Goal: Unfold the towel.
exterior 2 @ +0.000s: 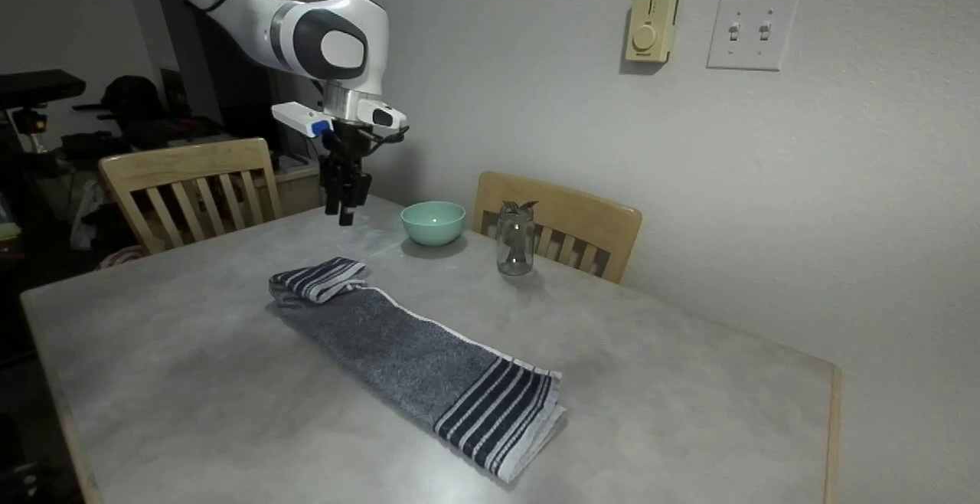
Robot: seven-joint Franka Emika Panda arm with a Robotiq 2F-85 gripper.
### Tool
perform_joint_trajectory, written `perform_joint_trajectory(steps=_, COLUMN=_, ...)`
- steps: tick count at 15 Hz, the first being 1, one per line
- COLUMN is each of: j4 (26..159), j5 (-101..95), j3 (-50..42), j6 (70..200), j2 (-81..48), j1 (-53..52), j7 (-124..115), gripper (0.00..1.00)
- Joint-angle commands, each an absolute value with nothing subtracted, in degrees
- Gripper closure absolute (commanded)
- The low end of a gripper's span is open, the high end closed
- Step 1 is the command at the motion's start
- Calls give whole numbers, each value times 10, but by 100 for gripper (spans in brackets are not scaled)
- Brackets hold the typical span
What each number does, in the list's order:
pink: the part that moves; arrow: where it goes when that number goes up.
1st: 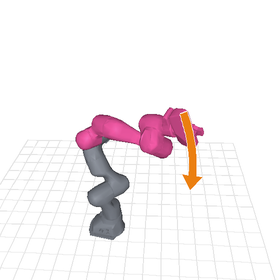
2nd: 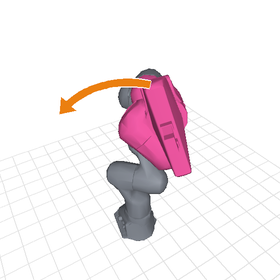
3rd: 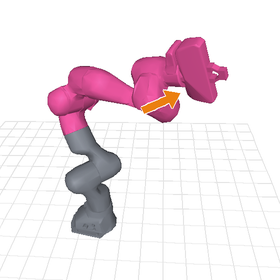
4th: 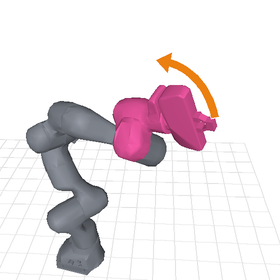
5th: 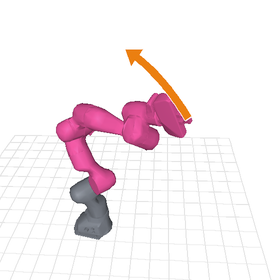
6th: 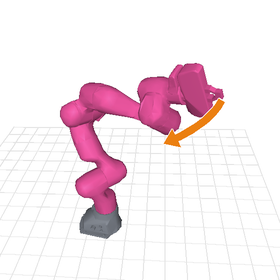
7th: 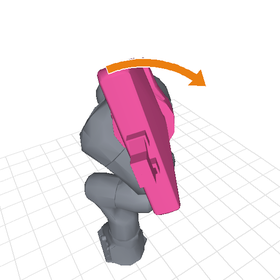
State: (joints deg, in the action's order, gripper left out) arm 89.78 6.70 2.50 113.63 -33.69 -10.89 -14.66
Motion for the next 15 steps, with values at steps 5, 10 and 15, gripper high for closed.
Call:
perform_joint_trajectory(steps=5, j4=890, j5=61, j3=29, j6=1110, j2=-321, j1=-85, j7=-100, gripper=0)
perform_joint_trajectory(steps=10, j4=913, j5=101, j3=28, j6=1085, j2=-322, j1=-5, j7=9, gripper=0)
perform_joint_trajectory(steps=15, j4=898, j5=147, j3=14, j6=1010, j2=-339, j1=64, j7=43, gripper=32)
